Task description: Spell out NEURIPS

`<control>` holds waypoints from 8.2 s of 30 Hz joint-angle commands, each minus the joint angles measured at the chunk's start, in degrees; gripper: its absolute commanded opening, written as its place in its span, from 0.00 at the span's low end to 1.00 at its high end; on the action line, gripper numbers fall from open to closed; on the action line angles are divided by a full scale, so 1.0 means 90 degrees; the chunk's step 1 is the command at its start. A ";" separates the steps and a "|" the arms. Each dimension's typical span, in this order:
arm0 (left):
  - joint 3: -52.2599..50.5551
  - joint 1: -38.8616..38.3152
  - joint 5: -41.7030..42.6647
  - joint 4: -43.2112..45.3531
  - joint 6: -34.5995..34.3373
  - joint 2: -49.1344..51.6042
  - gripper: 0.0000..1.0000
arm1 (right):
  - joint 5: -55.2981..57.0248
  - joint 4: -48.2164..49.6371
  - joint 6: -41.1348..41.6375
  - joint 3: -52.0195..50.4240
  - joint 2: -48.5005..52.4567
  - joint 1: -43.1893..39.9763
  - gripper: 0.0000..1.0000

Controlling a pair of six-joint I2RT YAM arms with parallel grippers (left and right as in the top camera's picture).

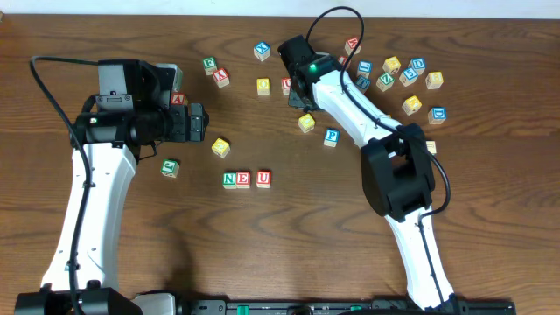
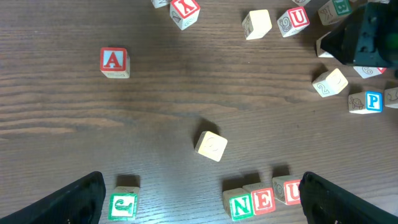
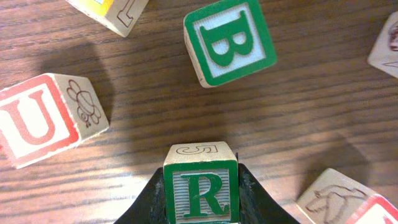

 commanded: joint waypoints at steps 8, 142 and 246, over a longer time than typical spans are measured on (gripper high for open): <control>0.0148 0.0015 0.0095 0.0000 0.0131 0.0007 0.98 | 0.0083 -0.0573 -0.0170 0.0044 -0.1217 -0.0017 0.11; 0.0148 0.0015 0.0095 0.0002 0.0131 0.0007 0.98 | 0.0143 0.1778 0.0568 -0.5416 -0.3667 0.2489 0.10; 0.0148 0.0015 0.0095 0.0000 0.0131 0.0007 0.98 | 0.0367 0.2407 0.0262 -0.5263 -0.3014 0.2623 0.09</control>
